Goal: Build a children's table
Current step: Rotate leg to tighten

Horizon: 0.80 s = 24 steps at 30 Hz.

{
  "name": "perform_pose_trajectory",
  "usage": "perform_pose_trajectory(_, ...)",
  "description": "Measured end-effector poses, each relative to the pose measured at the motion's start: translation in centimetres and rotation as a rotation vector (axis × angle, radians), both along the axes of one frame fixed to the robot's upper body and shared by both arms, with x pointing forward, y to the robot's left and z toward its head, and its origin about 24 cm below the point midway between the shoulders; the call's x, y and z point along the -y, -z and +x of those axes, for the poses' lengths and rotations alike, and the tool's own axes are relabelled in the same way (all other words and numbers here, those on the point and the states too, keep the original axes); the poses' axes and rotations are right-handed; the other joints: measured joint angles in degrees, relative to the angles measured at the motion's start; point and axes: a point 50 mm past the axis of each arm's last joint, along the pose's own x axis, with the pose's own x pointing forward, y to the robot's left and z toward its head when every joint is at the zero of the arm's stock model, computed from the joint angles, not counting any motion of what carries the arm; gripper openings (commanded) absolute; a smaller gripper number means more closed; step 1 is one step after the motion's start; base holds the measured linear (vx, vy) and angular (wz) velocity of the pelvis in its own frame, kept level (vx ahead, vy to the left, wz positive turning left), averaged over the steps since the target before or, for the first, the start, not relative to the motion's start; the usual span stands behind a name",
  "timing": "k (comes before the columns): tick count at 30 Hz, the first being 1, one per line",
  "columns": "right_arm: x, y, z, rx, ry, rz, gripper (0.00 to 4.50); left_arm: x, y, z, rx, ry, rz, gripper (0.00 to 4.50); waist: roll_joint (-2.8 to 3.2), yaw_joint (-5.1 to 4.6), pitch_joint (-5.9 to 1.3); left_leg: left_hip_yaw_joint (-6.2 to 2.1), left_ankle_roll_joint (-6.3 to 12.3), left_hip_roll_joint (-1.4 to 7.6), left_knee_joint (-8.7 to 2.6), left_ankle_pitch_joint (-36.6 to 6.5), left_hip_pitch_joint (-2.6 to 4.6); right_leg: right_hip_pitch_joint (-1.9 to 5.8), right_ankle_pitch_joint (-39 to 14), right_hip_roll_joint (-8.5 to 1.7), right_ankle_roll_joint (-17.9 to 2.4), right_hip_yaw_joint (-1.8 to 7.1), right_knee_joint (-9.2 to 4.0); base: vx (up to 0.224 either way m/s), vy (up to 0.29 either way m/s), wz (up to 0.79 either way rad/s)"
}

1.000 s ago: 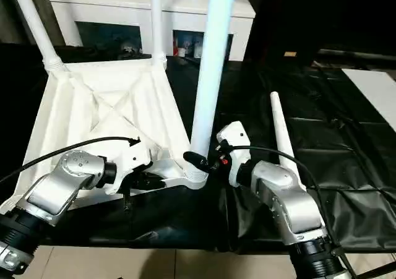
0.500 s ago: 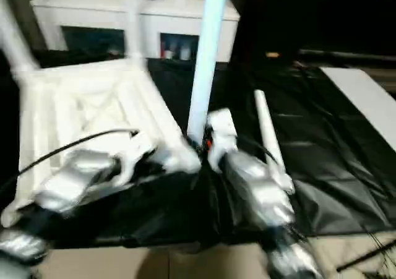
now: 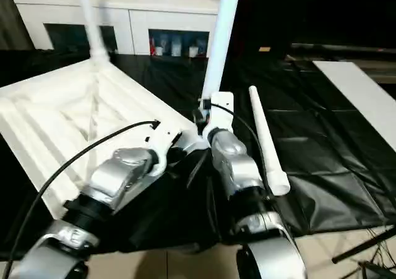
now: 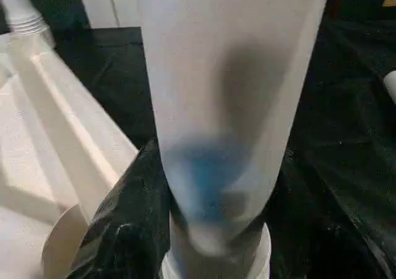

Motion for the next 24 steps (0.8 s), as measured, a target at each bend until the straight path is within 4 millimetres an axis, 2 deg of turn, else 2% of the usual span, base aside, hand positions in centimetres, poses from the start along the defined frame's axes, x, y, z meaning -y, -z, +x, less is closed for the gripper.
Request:
perform_pose_trajectory(4, -0.1, 0.0, 0.2, 0.008, 0.011, 0.009, 1.85, 0.3, -0.1, 0.1, 0.004, -0.012, 0.002, 0.0, 0.05, 0.34, -0.03, 0.0, 0.0, 0.02, -0.15, 0.0, -0.01, -0.08, -0.1, 0.03, 0.0, -0.01, 0.02, 0.0, 0.0, 0.0)
perform_pose_trajectory(9, -0.4, 0.2, 0.3, 0.031, -0.001, 0.017, 1.85, 0.1, -0.1, 0.2, 0.004, -0.019, 0.003, 0.0, 0.13, -0.03, 0.04, 0.04, -0.02, 0.02, -0.12, 0.0, -0.03, -0.15, -0.1, 0.03, 0.0, 0.03, 0.03, 0.0, 0.0, 0.0)
perform_pose_trajectory(10, -0.3, 0.2, 0.3, 0.036, -0.008, 0.025, 2.2, 0.0, -0.1, 0.2, 0.004, -0.019, 0.002, 0.0, 0.14, -0.04, 0.04, 0.04, -0.02, 0.02, -0.13, 0.0, -0.05, -0.16, -0.1, 0.03, 0.0, 0.03, 0.03, 0.0, 0.0, 0.0)
perform_pose_trajectory(12, -0.2, 0.1, 0.4, 0.049, -0.018, 0.043, 2.58, 0.0, -0.1, 0.2, 0.003, -0.015, 0.0, 0.0, 0.17, -0.03, 0.06, 0.04, -0.02, 0.02, -0.13, 0.0, -0.1, -0.2, -0.1, 0.03, 0.0, 0.03, 0.02, 0.0, 0.0, 0.0)
perform_pose_trajectory(13, -0.1, 0.4, 0.3, 0.034, -0.027, 0.044, 2.61, 0.1, -0.2, 0.2, 0.004, -0.01, -0.004, 0.0, 0.19, 0.03, 0.07, 0.04, -0.02, 0.02, -0.12, 0.0, -0.15, -0.23, -0.1, 0.03, 0.0, 0.03, 0.02, 0.0, 0.0, 0.0)
perform_pose_trajectory(14, 0.4, 1.6, -0.2, 0.002, -0.023, 0.042, 2.75, 0.2, -0.4, 0.3, 0.006, 0.005, -0.005, 0.0, 0.26, 0.22, 0.25, 0.04, -0.02, 0.02, -0.1, 0.0, -0.32, -0.38, -0.1, 0.02, 0.0, 0.01, 0.02, 0.0, 0.0, 0.0)
perform_pose_trajectory(16, 0.5, 1.3, -0.2, 0.027, -0.04, 0.047, 2.89, 0.0, -0.7, 0.4, 0.016, 0.021, -0.014, 0.0, 0.73, 0.5, 0.57, 0.06, 0.0, 0.01, -0.02, 0.0, -0.64, -0.6, 0.0, 0.0, 0.0, 0.03, 0.05, 0.0, 0.0, 0.0)
perform_pose_trajectory(20, 1.3, 1.5, -0.7, 0.045, -0.093, 0.033, 3.24, -0.4, -0.9, 0.5, 0.03, 0.052, -0.009, 0.0, 0.99, 1.24, 0.8, 0.06, 0.29, 0.07, -0.01, 0.2, -0.78, -0.79, 0.0, 0.02, 0.0, -0.03, 0.13, 0.0, 0.0, 0.0)
perform_pose_trajectory(24, 1.7, 1.5, -1.3, 0.06, -0.149, 0.037, 3.57, -1.4, -1.2, 0.7, 0.06, 0.085, 0.011, 0.0, 1.27, 1.42, 1.05, 0.07, 0.32, 0.09, -0.01, 0.2, -0.94, -1.02, 0.0, 0.04, 0.0, -0.02, 0.24, 0.0, 0.0, 0.0)
